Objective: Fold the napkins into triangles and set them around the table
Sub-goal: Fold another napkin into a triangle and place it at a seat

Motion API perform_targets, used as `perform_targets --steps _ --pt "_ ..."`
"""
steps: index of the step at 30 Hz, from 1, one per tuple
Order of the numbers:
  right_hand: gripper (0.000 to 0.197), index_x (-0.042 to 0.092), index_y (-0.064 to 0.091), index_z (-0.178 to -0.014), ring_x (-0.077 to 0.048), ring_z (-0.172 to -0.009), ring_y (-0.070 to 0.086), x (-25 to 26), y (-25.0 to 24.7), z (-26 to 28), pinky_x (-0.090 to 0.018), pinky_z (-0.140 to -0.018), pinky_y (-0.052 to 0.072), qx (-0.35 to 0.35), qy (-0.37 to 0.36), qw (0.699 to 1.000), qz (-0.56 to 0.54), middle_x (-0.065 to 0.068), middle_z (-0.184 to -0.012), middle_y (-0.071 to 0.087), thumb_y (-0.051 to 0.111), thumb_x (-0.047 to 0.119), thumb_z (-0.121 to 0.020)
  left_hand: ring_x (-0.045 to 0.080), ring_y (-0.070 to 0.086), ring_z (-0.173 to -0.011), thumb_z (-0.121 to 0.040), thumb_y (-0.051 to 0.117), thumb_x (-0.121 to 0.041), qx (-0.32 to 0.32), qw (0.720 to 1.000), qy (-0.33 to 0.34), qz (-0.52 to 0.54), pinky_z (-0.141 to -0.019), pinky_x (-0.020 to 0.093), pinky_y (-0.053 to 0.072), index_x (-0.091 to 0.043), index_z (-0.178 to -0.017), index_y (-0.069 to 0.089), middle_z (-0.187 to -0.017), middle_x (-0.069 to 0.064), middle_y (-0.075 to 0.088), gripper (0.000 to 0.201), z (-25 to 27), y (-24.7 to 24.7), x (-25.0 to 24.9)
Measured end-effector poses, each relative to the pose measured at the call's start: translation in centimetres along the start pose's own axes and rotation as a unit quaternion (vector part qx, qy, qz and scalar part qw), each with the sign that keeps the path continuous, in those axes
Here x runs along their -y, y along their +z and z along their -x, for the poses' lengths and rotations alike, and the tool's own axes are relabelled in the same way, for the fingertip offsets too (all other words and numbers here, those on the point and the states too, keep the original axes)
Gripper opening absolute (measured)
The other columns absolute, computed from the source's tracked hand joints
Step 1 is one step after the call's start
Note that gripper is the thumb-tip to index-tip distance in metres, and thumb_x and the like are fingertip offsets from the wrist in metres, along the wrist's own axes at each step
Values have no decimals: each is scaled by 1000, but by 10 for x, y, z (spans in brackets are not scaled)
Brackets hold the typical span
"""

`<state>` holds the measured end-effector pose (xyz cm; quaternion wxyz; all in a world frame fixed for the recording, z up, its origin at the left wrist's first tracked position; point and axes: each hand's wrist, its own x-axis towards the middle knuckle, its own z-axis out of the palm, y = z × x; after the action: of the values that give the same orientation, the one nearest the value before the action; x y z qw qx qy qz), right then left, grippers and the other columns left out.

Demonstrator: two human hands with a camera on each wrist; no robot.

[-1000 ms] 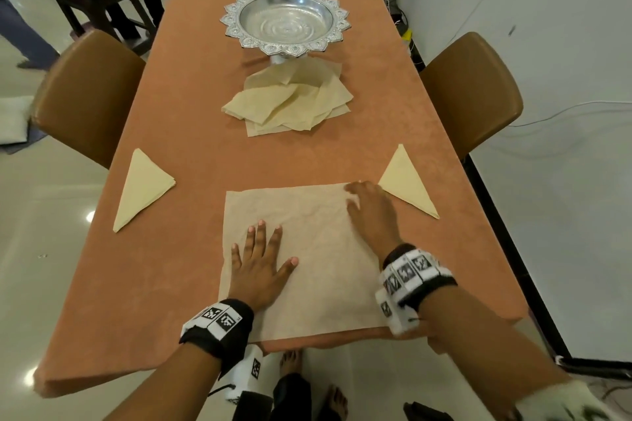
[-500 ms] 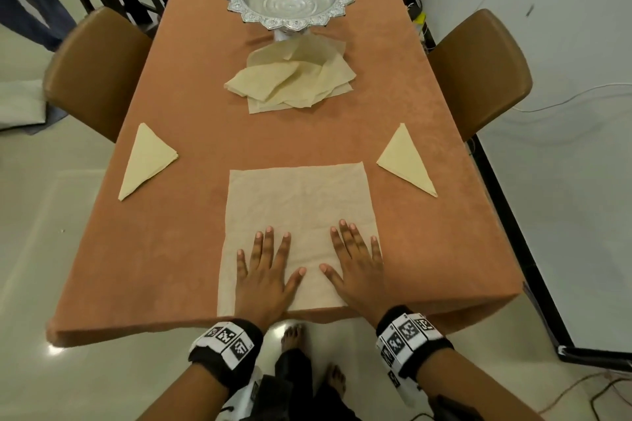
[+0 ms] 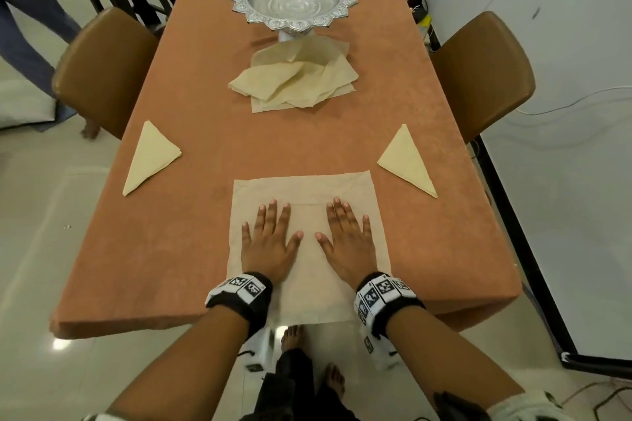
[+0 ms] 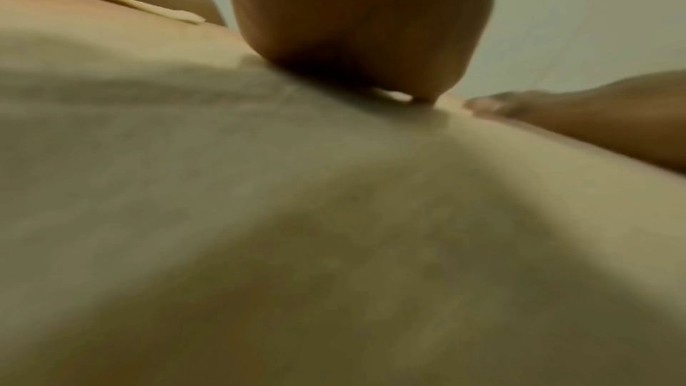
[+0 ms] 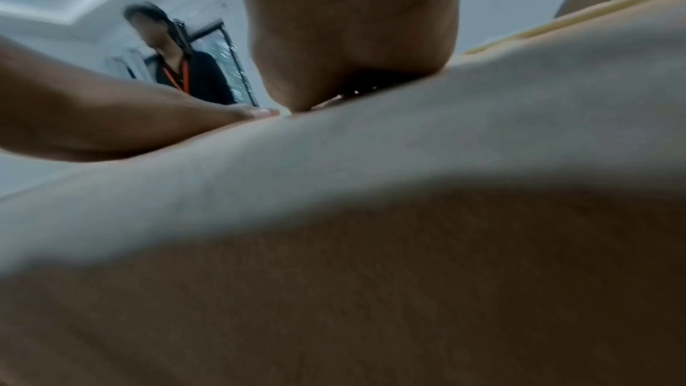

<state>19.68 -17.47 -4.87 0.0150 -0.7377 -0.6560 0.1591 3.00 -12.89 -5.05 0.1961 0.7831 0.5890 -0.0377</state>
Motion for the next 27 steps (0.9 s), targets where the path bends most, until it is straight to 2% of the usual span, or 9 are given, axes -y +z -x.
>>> perform_targets --steps 3,6,7,9,11,14,17,23,27 --pt "88 22 -1 -152 -13 -146 -4 -21 2 6 -43 -113 -10 -24 23 999 -1 6 -159 -5 -21 68 -80 14 -16 -146 -86 2 -71 -15 999 -32 6 -115 48 -11 -37 -150 -12 -156 -9 -21 74 -1 -1 32" --pt "73 17 -5 -151 -16 -146 -8 -31 -14 3 -45 -114 -9 -11 102 995 -9 1 -159 -9 0 60 -92 20 -14 -146 -94 8 -63 -24 991 -123 34 -116 51 -8 -26 -152 -9 -159 1 -15 71 -4 -21 52" --pt "70 15 -4 -151 -18 -146 -7 -26 -21 -5 -45 -114 -8 -25 109 994 -15 -2 -159 -7 8 56 -96 22 -11 -147 -95 8 -60 -43 992 -118 30 -117 51 -6 -21 -152 -4 -160 5 -11 70 -10 -27 48" --pt "65 13 3 -152 -18 -147 -1 -3 -33 -29 -44 -115 -3 -66 61 996 -22 -3 -159 -3 16 49 -100 24 0 -148 -97 9 -51 -85 996 -24 20 -116 49 -3 -15 -153 8 -161 7 1 67 -26 -35 21" --pt "61 14 6 -152 -16 -147 0 21 -34 -55 -44 -116 -1 -53 4 998 -25 -2 -160 -1 20 44 -101 21 6 -148 -97 11 -43 -78 995 56 12 -117 48 1 -18 -153 13 -161 3 6 62 -42 -28 -12" --pt "60 17 4 -152 -13 -147 -3 24 -20 -74 -42 -116 -4 13 -1 1000 -21 1 -160 -2 16 45 -100 16 -3 -148 -99 9 -42 -7 1000 24 17 -118 47 0 -26 -153 1 -161 -4 -5 56 -57 -15 -23" --pt "73 23 -1 -152 -14 -147 -3 -4 -15 -72 -41 -115 -6 21 13 1000 -2 4 -160 -5 -3 58 -88 15 -11 -147 -99 8 -49 18 1000 21 -8 -116 46 -6 -32 -151 -8 -159 -8 -16 57 -64 -17 2" --pt "65 19 -6 -152 -17 -146 -10 -46 -44 -68 -46 -115 -7 60 132 989 -3 2 -158 -14 17 50 -100 19 -12 -147 -100 13 -49 19 994 -105 24 -118 50 -4 -25 -152 -8 -160 -1 -15 61 -69 -49 59" --pt "64 16 -8 -151 -15 -146 -9 11 -40 -61 -46 -116 -4 59 13 998 -19 0 -158 -14 23 42 -101 21 -8 -147 -100 13 -43 -11 1000 13 10 -116 49 -2 -19 -153 -4 -160 2 -12 61 -55 -42 16"
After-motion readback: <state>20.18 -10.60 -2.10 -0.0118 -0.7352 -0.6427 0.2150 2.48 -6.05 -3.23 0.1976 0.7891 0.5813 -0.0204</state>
